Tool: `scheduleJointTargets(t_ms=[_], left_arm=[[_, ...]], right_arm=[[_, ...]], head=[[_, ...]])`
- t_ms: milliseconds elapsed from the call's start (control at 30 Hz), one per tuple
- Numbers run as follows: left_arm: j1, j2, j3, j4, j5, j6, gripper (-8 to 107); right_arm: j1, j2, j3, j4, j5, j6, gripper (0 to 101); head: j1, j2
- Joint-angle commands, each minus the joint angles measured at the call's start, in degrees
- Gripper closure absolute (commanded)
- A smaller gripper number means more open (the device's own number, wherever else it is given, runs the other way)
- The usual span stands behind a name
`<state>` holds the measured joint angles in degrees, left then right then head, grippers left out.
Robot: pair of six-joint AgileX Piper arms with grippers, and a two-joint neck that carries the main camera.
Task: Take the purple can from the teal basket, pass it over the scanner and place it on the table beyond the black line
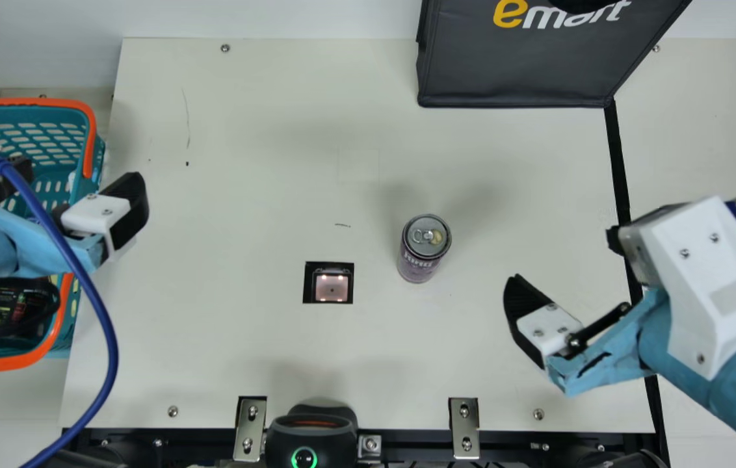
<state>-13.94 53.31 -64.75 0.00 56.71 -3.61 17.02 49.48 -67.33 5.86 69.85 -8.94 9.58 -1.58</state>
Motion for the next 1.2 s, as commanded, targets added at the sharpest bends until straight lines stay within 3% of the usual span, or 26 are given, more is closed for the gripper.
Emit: scheduleJointTargets(t_ms=[0, 533, 833, 1167], left_arm=[[0.0, 0.0, 0.0, 0.0, 0.0, 0.0, 9], [0.0, 0.0, 0.0, 0.0, 0.0, 0.0, 9], [0.0, 0.0, 0.0, 0.0, 0.0, 0.0, 9], [0.0, 0.0, 0.0, 0.0, 0.0, 0.0, 9]], right_arm=[[1.27, 1.16, -0.43, -0.62, -0.01, 1.4, 6], [19.6, 11.75, 2.25, -11.21, -8.81, 23.32, 6], [26.0, 15.67, 3.63, -16.58, -11.19, 33.54, 6], [29.87, 18.8, 6.4, -20.75, -14.35, 40.44, 6]], head=[[-1.66, 0.0], [-1.66, 0.0], [-1.66, 0.0], [-1.66, 0.0]])
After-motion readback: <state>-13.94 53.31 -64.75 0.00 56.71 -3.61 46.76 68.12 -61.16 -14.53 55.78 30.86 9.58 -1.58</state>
